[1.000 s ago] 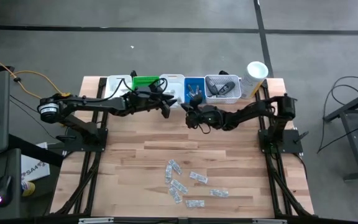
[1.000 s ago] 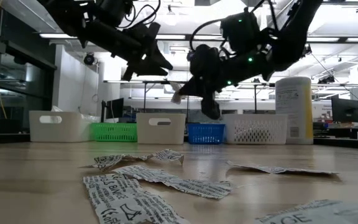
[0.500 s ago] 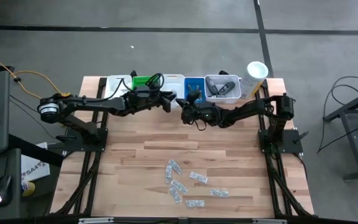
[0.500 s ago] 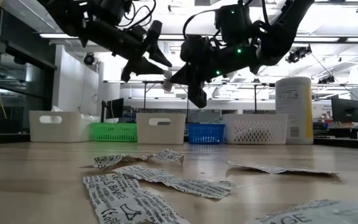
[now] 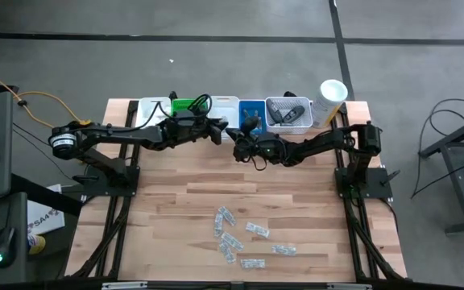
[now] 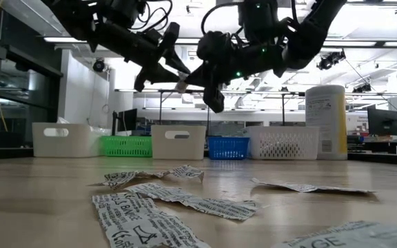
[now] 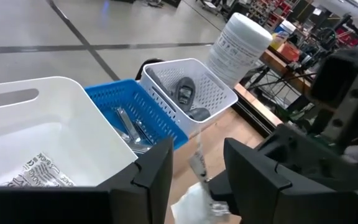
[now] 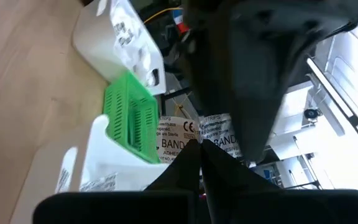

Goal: Pick & Place Travel size toiletries
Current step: Put the white bandage into the middle white bin

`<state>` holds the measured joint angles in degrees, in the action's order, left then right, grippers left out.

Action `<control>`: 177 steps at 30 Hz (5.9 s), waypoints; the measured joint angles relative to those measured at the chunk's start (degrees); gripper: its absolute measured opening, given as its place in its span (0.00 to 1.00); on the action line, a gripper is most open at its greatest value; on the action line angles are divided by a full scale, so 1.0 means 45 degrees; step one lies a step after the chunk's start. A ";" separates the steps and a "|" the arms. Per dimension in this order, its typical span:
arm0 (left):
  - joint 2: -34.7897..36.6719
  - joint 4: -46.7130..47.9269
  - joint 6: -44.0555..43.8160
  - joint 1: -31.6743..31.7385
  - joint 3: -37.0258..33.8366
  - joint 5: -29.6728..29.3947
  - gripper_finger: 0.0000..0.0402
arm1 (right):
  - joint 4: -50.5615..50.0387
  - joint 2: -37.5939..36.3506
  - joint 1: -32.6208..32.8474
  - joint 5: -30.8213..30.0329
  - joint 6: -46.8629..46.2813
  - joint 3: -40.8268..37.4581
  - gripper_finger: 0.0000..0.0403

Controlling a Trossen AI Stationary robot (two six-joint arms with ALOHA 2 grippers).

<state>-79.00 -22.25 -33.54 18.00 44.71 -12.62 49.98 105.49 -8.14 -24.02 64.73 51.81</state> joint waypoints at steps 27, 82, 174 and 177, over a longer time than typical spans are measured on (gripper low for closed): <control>0.0000 0.0638 0.1431 0.0010 0.0000 -0.0283 0.00 | -0.0709 -0.0010 -0.0024 0.0233 -0.1507 0.0180 0.25; -0.1279 0.4524 0.5503 0.2207 0.2231 0.1817 0.45 | -1.5885 -0.5415 0.0553 0.1472 -1.5370 0.0156 0.67; 0.2759 0.5929 0.5055 0.0573 -0.1554 0.2631 0.45 | -1.7987 0.1797 0.7469 0.6302 -0.4284 0.4586 0.67; 0.2759 0.5931 0.5056 0.0573 -0.1554 0.2631 0.45 | -1.8048 0.1812 0.7423 0.6462 -0.4636 0.4576 0.63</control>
<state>-66.59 4.44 -10.79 20.58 37.71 -0.78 -31.24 113.65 25.26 5.05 43.87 72.40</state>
